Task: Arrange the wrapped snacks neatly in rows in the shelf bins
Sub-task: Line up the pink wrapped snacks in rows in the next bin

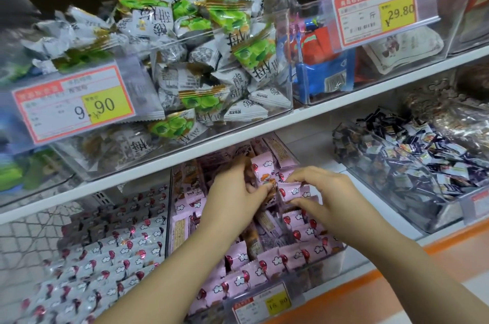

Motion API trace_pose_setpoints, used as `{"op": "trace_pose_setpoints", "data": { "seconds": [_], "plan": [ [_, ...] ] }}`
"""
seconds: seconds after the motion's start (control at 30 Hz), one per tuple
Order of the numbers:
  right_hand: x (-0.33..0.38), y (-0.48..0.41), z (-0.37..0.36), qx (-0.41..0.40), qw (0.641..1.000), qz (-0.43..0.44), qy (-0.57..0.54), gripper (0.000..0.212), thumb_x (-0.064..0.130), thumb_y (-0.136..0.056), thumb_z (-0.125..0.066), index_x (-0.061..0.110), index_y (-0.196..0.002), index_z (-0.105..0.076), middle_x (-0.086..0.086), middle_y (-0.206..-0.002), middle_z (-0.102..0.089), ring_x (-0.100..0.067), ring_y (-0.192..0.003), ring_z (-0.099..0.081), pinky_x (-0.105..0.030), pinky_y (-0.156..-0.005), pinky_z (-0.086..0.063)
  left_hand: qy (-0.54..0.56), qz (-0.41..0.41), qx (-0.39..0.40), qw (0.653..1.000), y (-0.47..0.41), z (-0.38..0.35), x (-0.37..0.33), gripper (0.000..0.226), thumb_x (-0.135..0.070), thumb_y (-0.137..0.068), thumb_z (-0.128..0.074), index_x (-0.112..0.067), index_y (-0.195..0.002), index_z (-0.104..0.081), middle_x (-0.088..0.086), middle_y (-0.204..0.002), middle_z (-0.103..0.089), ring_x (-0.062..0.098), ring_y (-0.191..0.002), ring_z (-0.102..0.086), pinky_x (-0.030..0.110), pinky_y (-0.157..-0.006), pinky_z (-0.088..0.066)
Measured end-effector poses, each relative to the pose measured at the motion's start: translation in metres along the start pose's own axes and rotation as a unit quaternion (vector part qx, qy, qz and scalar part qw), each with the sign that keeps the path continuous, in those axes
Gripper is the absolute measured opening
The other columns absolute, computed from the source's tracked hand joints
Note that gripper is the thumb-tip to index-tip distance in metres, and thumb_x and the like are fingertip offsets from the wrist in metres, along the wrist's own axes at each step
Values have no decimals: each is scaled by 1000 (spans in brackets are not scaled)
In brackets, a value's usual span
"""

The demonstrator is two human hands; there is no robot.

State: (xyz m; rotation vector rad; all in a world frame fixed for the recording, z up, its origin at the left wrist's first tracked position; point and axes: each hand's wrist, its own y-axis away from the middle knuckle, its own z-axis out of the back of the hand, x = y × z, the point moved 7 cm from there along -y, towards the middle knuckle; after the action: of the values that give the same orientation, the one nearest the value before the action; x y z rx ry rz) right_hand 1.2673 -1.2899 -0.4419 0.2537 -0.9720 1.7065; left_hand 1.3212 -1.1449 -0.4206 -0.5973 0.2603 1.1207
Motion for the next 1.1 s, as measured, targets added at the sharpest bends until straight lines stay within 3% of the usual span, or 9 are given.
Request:
{"op": "trace_pose_setpoints", "data": {
  "seconds": [0.1, 0.2, 0.4, 0.47, 0.57, 0.67, 0.77, 0.87, 1.1],
  "plan": [
    [0, 1, 0, -1, 1000, -1, 1, 30, 14, -79, -74, 19, -107, -67, 21, -97, -57, 3, -92, -53, 2, -82, -34, 16, 10, -10, 1000, -2, 5, 1, 40, -37, -84, -67, -21, -113, -45, -5, -70, -60, 3, -65, -57, 17, -54, -42],
    [0, 1, 0, -5, 1000, 10, -3, 30, 13, -78, -75, 19, -106, -68, 23, -96, -56, 3, -92, -54, 2, -82, -35, -3, -2, 4, 1000, 0, -2, -5, 35, -33, -85, -67, -21, -110, -46, -7, -71, -58, 3, -67, -56, 20, -56, -40],
    [-2, 1, -1, -23, 1000, 19, -7, 33, 7, -74, -77, 16, -105, -69, 18, -96, -58, 3, -94, -51, 3, -83, -33, 60, 26, 168, 984, -3, -38, 2, 37, -17, -92, -54, -25, -126, -44, -12, -104, -59, -4, -68, -52, 11, -56, -37],
    [-2, -1, -4, -31, 999, 31, 6, 35, 5, -73, -77, 17, -106, -69, 14, -98, -59, -5, -92, -55, -4, -83, -39, 125, 57, 235, 962, 1, -44, 3, 39, -16, -94, -48, -29, -130, -41, -15, -109, -57, -3, -71, -59, 15, -64, -47],
    [-3, -3, -11, -55, 994, 31, 88, 27, 11, -75, -71, 22, -100, -73, 2, -95, -60, -21, -80, -59, -32, -72, -47, 266, 143, 295, 906, 8, -50, 7, 32, -27, -98, -46, -26, -130, -47, 0, -114, -61, 19, -105, -63, 37, -95, -51],
    [-4, -2, -15, -63, 988, 22, 136, 25, 17, -79, -61, 23, -100, -72, -3, -101, -61, -27, -84, -59, -40, -73, -46, 176, 104, 321, 925, 10, -56, 10, 42, -48, -94, -47, -34, -134, -43, -5, -116, -61, 14, -105, -61, 31, -92, -49],
    [-20, 2, 4, -78, 993, -83, 21, 28, 16, -93, -56, 23, -119, -64, 7, -117, -49, -13, -107, -48, -28, -92, -38, 34, 66, 297, 952, 7, -64, 10, 53, -44, -96, -45, -27, -144, -32, 0, -120, -58, 15, -103, -56, 23, -79, -40],
    [-46, 13, 12, -68, 975, -197, -72, 27, 21, -93, -55, 22, -120, -62, 12, -112, -55, -6, -101, -54, -24, -89, -43, 5, 72, 282, 957, 4, -73, 11, 53, -40, -99, -43, -22, -146, -31, 4, -133, -53, 19, -112, -52, 24, -87, -39],
    [-53, 24, -2, -44, 954, -256, -152, 27, 34, -96, -47, 16, -91, -67, -10, -92, -69, -28, -86, -64, -51, -82, -53, -2, 95, 260, 961, -6, -80, 14, 63, -36, -94, -56, -24, -147, -26, 7, -146, -42, 25, -128, -45, 26, -97, -37]
  ]
}}
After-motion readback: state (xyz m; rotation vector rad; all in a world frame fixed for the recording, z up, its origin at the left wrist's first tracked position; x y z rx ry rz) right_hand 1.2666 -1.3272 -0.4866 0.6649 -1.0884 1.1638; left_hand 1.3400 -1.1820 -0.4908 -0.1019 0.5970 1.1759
